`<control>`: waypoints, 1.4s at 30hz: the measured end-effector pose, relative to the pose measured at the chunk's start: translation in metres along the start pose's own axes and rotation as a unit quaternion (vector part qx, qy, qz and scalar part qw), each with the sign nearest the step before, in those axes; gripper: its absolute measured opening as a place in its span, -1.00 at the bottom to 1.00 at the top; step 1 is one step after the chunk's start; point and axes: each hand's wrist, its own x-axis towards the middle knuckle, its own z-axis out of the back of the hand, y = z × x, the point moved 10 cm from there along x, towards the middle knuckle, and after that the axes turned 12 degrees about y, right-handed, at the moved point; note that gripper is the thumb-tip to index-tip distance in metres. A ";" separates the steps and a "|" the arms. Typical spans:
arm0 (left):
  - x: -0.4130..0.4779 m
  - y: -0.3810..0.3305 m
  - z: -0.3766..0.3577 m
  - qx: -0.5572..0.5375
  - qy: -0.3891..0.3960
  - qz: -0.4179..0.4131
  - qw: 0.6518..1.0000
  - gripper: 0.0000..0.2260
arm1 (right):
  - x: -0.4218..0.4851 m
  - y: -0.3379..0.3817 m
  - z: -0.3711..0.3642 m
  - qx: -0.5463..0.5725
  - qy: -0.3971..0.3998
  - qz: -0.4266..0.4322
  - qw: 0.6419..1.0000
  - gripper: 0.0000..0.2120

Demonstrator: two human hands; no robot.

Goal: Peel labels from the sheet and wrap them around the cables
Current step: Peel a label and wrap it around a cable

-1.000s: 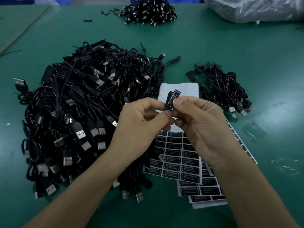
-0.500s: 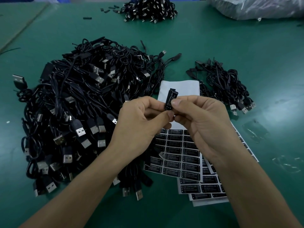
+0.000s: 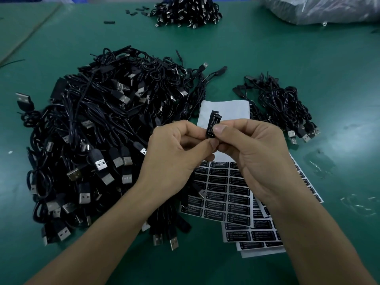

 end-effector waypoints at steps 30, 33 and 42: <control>0.000 -0.002 -0.002 0.009 0.019 -0.021 1.000 -0.90 | -0.001 -0.002 0.006 -0.032 -0.031 -0.001 0.999 -0.83; 0.001 -0.002 -0.003 0.007 0.020 -0.024 0.999 -0.88 | -0.001 -0.001 0.006 -0.031 -0.034 0.000 0.999 -0.82; 0.002 -0.001 -0.004 0.012 0.026 -0.027 0.999 -0.85 | -0.001 0.001 0.005 -0.026 -0.045 0.006 0.999 -0.78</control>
